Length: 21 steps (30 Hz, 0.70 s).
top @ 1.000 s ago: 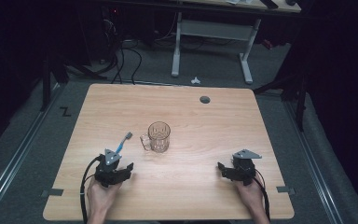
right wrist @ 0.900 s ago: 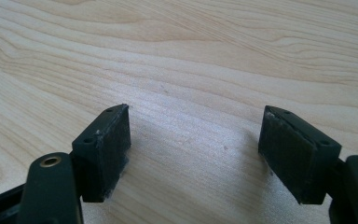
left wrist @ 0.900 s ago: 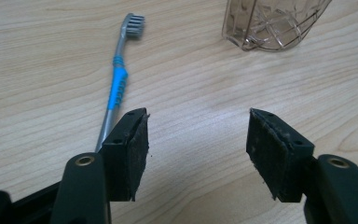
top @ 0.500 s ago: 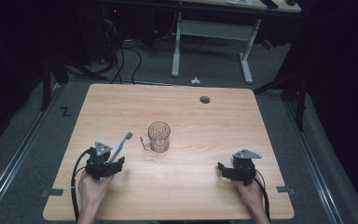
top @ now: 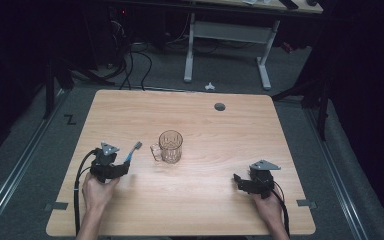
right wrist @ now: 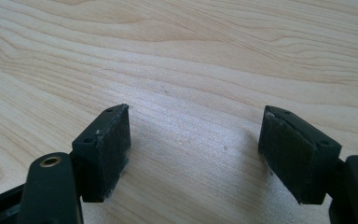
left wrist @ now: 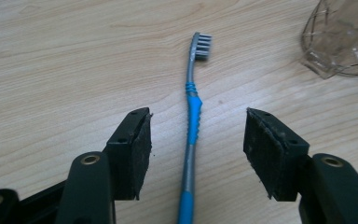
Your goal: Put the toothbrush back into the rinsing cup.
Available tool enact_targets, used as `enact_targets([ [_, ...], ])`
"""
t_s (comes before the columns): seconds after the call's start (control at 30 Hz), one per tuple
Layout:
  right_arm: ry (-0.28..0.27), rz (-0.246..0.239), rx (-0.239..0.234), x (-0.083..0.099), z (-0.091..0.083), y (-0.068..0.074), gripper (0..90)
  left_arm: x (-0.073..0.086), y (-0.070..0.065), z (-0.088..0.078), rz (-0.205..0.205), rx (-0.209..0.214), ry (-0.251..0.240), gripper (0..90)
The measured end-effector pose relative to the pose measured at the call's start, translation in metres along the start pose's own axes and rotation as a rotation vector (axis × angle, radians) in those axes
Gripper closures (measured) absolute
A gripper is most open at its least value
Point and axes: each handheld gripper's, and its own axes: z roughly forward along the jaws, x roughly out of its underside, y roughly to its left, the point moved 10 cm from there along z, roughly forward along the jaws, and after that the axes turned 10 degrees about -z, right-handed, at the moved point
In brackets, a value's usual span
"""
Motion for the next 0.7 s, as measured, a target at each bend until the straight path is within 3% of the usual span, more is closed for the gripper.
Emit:
enact_targets([
  [0.4, 0.0, 0.0, 0.001, 0.0, 0.0, 0.0, 25.3, -0.013, -0.007, 0.015, 0.071, -0.009, 0.079, 47.6],
  [0.53, 0.0, 0.0, 0.001, 0.0, 0.0, 0.0, 25.3, -0.017, -0.011, 0.022, 0.076, -0.002, 0.105, 48.8],
  [0.7, 0.0, 0.0, 0.001, 0.0, 0.0, 0.0, 25.3, -0.017, -0.012, 0.031, 0.091, -0.01, 0.172, 51.4],
])
